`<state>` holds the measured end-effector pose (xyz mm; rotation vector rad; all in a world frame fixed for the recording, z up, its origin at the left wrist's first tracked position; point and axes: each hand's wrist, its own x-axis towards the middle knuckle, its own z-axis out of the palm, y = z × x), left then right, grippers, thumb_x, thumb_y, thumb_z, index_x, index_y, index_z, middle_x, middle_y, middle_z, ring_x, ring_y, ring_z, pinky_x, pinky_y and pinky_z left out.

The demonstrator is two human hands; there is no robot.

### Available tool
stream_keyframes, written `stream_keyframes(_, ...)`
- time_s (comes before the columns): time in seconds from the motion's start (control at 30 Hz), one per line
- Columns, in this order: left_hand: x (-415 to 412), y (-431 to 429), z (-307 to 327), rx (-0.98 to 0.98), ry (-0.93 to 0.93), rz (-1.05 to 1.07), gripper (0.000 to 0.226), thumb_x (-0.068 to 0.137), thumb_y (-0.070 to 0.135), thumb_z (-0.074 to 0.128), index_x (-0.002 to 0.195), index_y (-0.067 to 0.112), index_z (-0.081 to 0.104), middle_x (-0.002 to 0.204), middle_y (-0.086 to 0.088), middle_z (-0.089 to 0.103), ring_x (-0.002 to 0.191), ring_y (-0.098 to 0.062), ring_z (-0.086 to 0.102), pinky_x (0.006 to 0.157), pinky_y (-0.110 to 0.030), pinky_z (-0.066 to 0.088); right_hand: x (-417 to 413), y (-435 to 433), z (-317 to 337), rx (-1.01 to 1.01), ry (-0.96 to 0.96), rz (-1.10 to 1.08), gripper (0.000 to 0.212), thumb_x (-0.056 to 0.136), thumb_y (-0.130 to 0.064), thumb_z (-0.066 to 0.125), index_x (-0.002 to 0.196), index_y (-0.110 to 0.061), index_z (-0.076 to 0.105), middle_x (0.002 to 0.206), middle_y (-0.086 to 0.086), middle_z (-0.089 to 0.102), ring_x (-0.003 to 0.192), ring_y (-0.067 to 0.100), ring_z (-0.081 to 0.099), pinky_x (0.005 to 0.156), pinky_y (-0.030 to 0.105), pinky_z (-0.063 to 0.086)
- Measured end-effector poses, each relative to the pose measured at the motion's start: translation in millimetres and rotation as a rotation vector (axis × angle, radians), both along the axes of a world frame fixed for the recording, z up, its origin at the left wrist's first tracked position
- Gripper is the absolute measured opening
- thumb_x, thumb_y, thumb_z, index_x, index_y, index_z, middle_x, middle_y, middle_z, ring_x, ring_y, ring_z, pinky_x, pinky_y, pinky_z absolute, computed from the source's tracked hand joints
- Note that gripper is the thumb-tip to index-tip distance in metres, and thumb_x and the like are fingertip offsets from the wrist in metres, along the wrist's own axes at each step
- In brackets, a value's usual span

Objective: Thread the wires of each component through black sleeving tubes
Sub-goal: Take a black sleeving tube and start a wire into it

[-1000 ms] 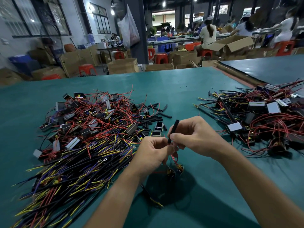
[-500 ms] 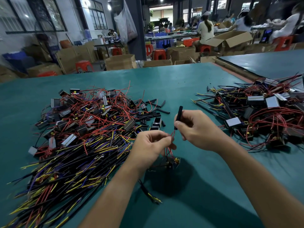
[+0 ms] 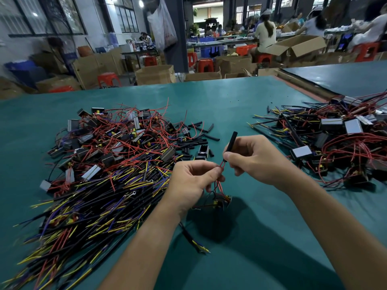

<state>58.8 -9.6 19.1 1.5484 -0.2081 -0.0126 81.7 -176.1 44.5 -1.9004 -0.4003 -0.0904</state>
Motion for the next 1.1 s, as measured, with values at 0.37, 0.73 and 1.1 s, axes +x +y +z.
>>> stream_keyframes(0.37,1.3,0.1,-3.9,0.029,-0.018,-0.006,0.007,0.087,0.001,0.066,0.086,-0.004,0.071,0.065,-0.006,0.070,0.040,-0.005,0.045,0.039,-0.013,0.034,-2.2,2.6,0.3,-0.042,-0.012,0.022,0.015,0.089,-0.005,0.065,0.077,0.003,0.065,0.057,-0.001,0.062,0.049,0.011,0.055,0.049,0.021,0.045)
stream_keyframes(0.73,2.1,1.1,-5.3,0.050,0.073,-0.031,0.016,0.079,-0.002,0.073,0.071,0.011,0.073,0.059,-0.001,0.069,0.040,-0.006,0.047,0.040,-0.014,0.037,2.9,2.2,-5.7,0.027,0.014,-0.044,0.019,0.090,-0.005,0.065,0.076,0.006,0.062,0.058,0.001,0.063,0.046,0.012,0.054,0.050,0.025,0.044)
stream_keyframes(1.1,1.3,2.5,-5.5,0.045,0.115,-0.068,0.008,0.083,0.010,0.073,0.077,0.007,0.075,0.067,-0.006,0.072,0.041,-0.008,0.045,0.039,-0.015,0.036,0.5,3.7,-3.4,0.083,0.022,-0.026,0.015,0.089,-0.005,0.066,0.078,0.006,0.064,0.063,0.006,0.065,0.048,0.014,0.054,0.052,0.026,0.045)
